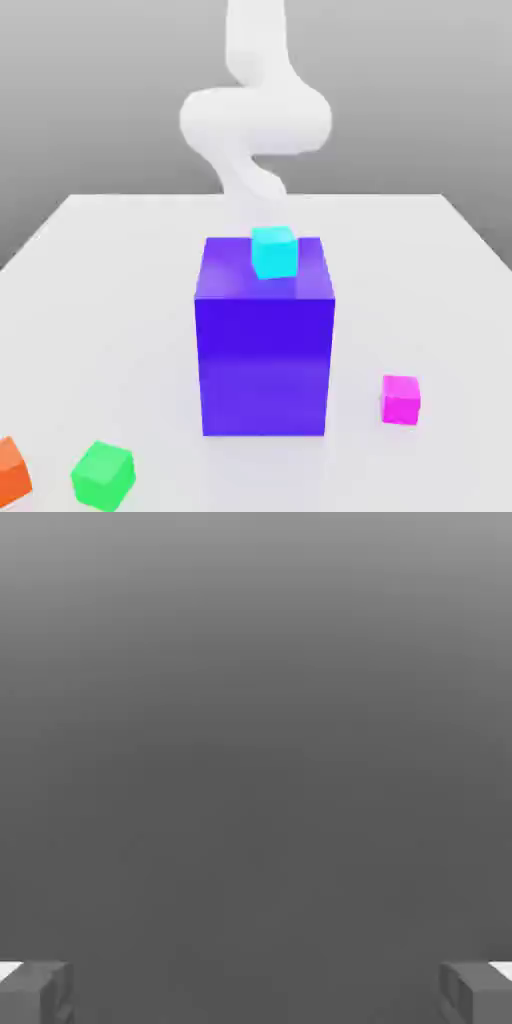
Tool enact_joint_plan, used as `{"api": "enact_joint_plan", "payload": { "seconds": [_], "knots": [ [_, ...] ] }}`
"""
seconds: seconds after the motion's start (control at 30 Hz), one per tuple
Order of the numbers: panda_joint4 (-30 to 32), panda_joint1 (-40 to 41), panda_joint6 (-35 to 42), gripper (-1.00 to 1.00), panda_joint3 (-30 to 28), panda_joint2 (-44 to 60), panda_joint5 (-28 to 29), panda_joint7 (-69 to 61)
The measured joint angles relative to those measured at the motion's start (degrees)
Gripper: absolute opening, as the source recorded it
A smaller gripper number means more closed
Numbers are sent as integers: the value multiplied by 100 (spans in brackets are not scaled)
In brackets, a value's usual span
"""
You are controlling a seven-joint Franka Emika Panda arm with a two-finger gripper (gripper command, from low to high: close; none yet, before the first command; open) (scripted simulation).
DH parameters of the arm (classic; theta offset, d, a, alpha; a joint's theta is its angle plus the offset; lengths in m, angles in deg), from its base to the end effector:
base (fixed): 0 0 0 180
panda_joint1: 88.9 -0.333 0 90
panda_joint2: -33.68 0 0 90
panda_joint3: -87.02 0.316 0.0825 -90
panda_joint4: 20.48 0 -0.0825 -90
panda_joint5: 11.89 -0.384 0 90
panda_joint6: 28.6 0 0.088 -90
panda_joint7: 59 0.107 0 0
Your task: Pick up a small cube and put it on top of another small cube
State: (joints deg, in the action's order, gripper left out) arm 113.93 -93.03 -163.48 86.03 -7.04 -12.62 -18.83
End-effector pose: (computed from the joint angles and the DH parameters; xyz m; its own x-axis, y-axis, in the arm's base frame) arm 0.3812 0.0190 0.6613 0.6123 -0.6224 0.4876 -0.4408 -0.7807 -0.4430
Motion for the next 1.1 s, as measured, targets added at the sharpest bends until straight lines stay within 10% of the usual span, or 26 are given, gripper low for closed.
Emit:
{"api": "enact_joint_plan", "payload": {
  "seconds": [0.5,0.9,0.93,1.1],
  "knots": [
    [1609,-1997,-1904,0,45,3176,-479,-3518],
    [2120,-2582,-3645,0,180,5640,283,-4385],
    [2086,-2591,-3798,-100,171,5830,287,-4379],
    [2086,-2590,-3787,-100,172,5829,295,-4371]
  ]
}}
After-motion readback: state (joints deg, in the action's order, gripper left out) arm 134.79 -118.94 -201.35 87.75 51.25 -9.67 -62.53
